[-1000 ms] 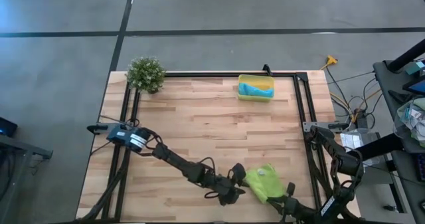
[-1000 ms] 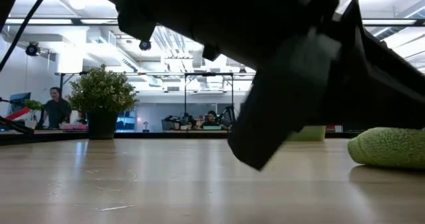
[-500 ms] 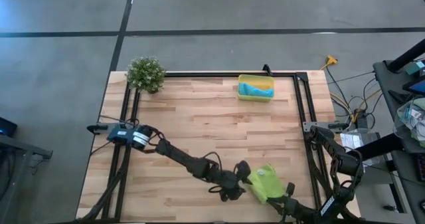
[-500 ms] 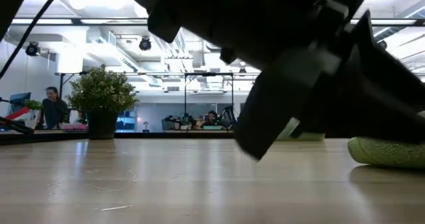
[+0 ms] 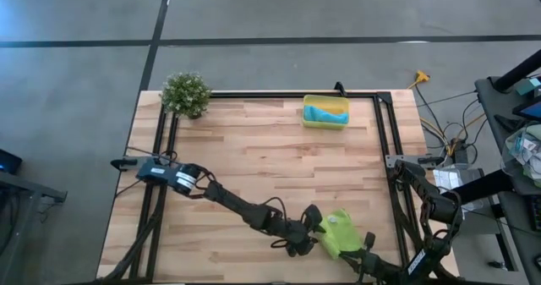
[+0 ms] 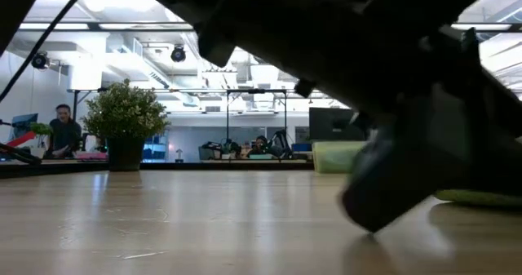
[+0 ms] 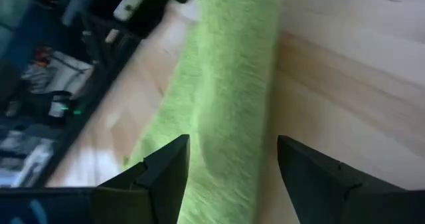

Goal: Roll microfiber towels into tight, uniform cylinder then place into a basket
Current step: Roll the green microfiber towel

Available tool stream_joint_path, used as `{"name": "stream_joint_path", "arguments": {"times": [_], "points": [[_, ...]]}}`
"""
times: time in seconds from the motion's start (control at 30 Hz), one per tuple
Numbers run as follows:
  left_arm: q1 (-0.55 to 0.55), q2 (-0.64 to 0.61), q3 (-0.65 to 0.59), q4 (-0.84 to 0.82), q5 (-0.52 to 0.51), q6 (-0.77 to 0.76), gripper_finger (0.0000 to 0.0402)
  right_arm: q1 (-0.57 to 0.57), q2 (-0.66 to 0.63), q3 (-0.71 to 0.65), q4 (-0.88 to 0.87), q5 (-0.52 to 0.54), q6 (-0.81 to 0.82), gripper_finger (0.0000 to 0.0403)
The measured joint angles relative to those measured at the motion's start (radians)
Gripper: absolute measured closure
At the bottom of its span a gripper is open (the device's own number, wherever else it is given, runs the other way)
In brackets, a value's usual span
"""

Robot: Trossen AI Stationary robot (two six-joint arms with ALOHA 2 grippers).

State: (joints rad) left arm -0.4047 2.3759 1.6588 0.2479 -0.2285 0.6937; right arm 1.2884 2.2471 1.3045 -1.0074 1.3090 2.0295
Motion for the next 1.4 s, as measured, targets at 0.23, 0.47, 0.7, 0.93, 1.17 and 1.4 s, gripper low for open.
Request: {"name": "stream_joint_path", "arguments": {"times": [0.23,0.47,0.7,0.93,1.17,1.4], "points": [[0.002,0.012,0.043,0.014,-0.017,-0.001,0.0191,0.000,0.000,0.000,0.001,-0.001,-0.013,0.0394],[0.000,0.012,0.042,0.007,0.019,-0.047,0.0193,0.000,0.000,0.000,0.001,0.001,-0.034,0.0394],[0.000,0.052,0.064,0.012,0.041,-0.090,0.0245,0.000,0.000,0.000,0.003,0.001,-0.052,0.0394],[0.000,0.048,0.069,-0.005,-0.003,-0.088,0.0316,0.000,0.000,0.000,0.003,-0.007,-0.079,0.0394],[0.000,0.044,0.080,-0.075,-0.018,-0.149,0.0394,0.000,0.001,0.000,-0.002,-0.034,-0.129,0.0394],[-0.010,0.047,0.081,-0.098,-0.040,-0.165,0.0397,-0.001,0.001,0.016,-0.008,-0.040,-0.226,0.0394]]}}
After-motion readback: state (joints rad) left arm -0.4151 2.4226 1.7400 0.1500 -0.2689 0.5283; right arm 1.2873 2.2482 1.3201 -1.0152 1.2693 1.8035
